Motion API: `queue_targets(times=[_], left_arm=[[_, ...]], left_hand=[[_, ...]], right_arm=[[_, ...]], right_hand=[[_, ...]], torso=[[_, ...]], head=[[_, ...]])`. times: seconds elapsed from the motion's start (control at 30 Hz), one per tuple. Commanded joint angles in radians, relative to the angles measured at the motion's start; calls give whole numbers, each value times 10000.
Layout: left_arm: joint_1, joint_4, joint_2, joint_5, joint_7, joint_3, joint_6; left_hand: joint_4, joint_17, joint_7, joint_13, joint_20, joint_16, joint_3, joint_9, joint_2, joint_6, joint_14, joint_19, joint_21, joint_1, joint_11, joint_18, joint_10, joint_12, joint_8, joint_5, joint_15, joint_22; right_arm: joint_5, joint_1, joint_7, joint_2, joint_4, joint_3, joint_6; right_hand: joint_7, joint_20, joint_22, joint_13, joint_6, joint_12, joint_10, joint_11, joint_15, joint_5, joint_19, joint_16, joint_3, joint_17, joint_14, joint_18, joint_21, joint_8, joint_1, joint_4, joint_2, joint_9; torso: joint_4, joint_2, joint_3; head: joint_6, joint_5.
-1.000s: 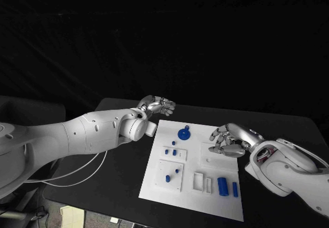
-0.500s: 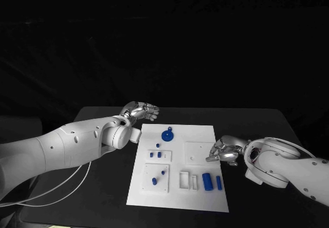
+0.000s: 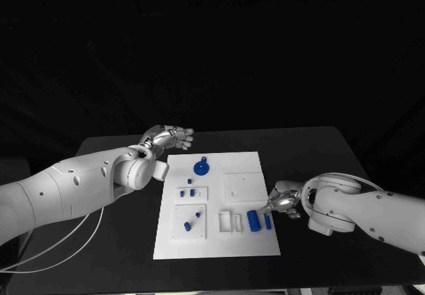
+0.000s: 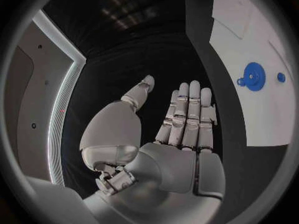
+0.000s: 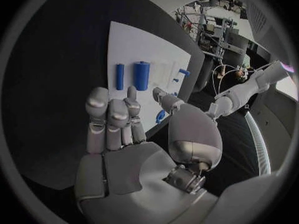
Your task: Assemble the parts on the task board
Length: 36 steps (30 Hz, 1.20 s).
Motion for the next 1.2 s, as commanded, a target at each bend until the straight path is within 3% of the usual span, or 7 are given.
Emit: queue_targets(times=[0.03, 0.17, 0.23, 0.53, 0.8, 0.9, 1.2], left_arm=[[1, 42, 40, -14, 284, 4, 473], [1, 88, 19, -14, 257, 0, 472], [1, 96, 22, -14, 258, 0, 482], [1, 188, 10, -14, 217, 0, 524], [2, 229, -20, -11, 238, 0, 560], [2, 235, -28, -8, 236, 0, 554], [2, 248, -31, -5, 240, 0, 578]], left_hand=[[-10, 28, -9, -22, 18, -91, -123, -24, 9, -75, -86, -93, -73, -117, 12, 190, -89, -20, -12, 0, 18, 18], [2, 51, -5, -29, 31, -123, -186, -33, 22, -83, -101, -108, -97, -149, 18, 197, -101, -15, -13, -2, 29, 24], [3, 54, -5, -29, 32, -125, -189, -33, 25, -83, -101, -109, -99, -149, 18, 198, -101, -14, -13, -2, 29, 25], [14, 83, -8, -33, 37, -146, -216, -40, 93, -78, -97, -109, -117, -149, 17, 209, -101, -6, -6, 3, 32, 32], [15, 94, -8, -35, 40, -157, -227, -43, 112, -79, -98, -108, -125, -147, 17, 213, -105, -6, -5, 2, 34, 35], [17, 100, -7, -37, 43, -163, -238, -46, 115, -82, -100, -109, -130, -154, 19, 213, -109, -7, -6, 2, 35, 36], [19, 112, -5, -40, 46, -175, -253, -51, 123, -88, -102, -109, -138, -161, 21, 215, -114, -7, -8, 2, 38, 38]], right_arm=[[108, 3, -337, 112, 35, -19, 230], [16, 2, -357, 273, 3, -86, 200], [-15, 1, -394, 348, -21, -129, 185], [-310, -134, -394, 677, -294, -344, 180], [-689, -263, -385, 947, -527, -370, 101], [-900, -298, -394, 1004, -588, -385, 78], [-998, -444, -348, 1242, -743, -404, -174]], right_hand=[[47, -14, 222, 22, 0, 7, 27, -5, -38, -55, -19, 16, 57, 16, 50, 854, 48, -20, -146, 30, -21, 22], [45, -10, 225, 37, 15, 7, 39, -6, -36, -58, -15, 24, 90, 34, 59, 854, 87, -28, -196, 57, -43, 49], [45, -10, 225, 40, 19, 7, 42, -6, -36, -59, -14, 26, 96, 38, 61, 854, 97, -29, -204, 59, -53, 56], [41, -2, 226, 55, 40, 9, 61, -9, -37, -64, -13, 38, 122, 59, 71, 854, 139, -36, -260, 82, -70, 85], [40, -6, 224, 77, 36, 6, 69, -10, -39, -67, -21, 45, 158, 84, 73, 854, 191, -61, -209, -23, -155, 120], [48, -13, 217, 94, -5, -9, 56, -3, -35, -77, -41, 36, 201, 98, 69, 854, 224, -104, -120, -150, -342, 143], [79, -10, 192, 116, -56, -35, 52, 25, -8, -89, -57, 10, 274, 116, 66, 854, 257, -199, -205, -85, -561, 144]], torso=[[-26, -57, -33], [-7, -55, -39], [189, 5, -91], [180, 13, -96], [176, 12, -88], [181, 17, -92], [157, 16, -96]], head=[[-61, -91], [-104, -130], [-61, -333], [-113, -307], [-177, -227], [-186, -204], [-222, -160]])
